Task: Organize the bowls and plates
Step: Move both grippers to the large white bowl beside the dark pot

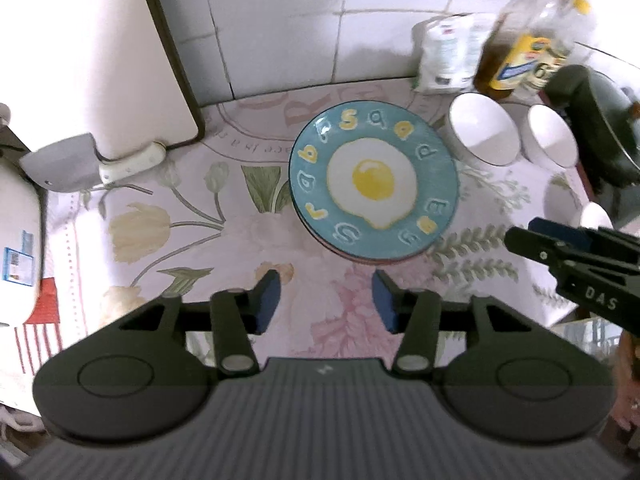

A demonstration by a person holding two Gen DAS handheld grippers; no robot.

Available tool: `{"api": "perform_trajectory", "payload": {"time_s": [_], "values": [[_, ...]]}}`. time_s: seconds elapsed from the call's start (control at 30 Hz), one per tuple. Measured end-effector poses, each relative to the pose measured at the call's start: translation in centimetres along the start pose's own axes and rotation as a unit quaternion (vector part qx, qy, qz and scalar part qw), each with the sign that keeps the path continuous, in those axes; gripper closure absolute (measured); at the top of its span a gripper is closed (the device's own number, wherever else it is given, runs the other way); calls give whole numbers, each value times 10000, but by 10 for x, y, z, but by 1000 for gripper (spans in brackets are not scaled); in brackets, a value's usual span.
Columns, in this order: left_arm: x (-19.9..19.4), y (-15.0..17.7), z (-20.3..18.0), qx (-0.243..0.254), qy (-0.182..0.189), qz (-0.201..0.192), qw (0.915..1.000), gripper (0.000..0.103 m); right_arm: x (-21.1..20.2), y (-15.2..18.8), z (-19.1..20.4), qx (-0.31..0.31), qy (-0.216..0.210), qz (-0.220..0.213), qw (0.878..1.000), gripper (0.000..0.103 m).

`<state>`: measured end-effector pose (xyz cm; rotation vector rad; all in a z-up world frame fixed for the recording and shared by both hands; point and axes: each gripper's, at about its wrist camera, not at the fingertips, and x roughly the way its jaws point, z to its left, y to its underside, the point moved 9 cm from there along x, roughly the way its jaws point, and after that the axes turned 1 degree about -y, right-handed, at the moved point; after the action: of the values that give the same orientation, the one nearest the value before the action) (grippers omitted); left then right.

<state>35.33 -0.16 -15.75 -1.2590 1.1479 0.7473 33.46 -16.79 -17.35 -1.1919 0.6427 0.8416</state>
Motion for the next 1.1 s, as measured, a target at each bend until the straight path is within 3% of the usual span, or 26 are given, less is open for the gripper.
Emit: {"api": "perform_trajectory", "payload": {"time_s": [0.17,0.37,0.57,0.77,0.97,1.1], "values": [[-37,15,-5,295,-100,-224,9993,28,-37,9,13,-201,76,-181,9996,46],[-69,30,-10,472,-156,-389,9980,20,-82,21,18,-521,406,-379,9971,37],[-88,43,-18,419,-249,-544,9973,11,-116,30,12,-581,407,-550,9960,30],[-92,57,-34,236,-233,-611,9976,9,-137,39,-9,-590,394,-570,9959,29],[-85,69,-63,18,-189,-435,9989,8,-150,51,-35,-1335,365,-532,9889,29],[-80,72,-88,64,-263,-406,9988,8,-161,56,-55,-1602,107,-562,9854,28]]}}
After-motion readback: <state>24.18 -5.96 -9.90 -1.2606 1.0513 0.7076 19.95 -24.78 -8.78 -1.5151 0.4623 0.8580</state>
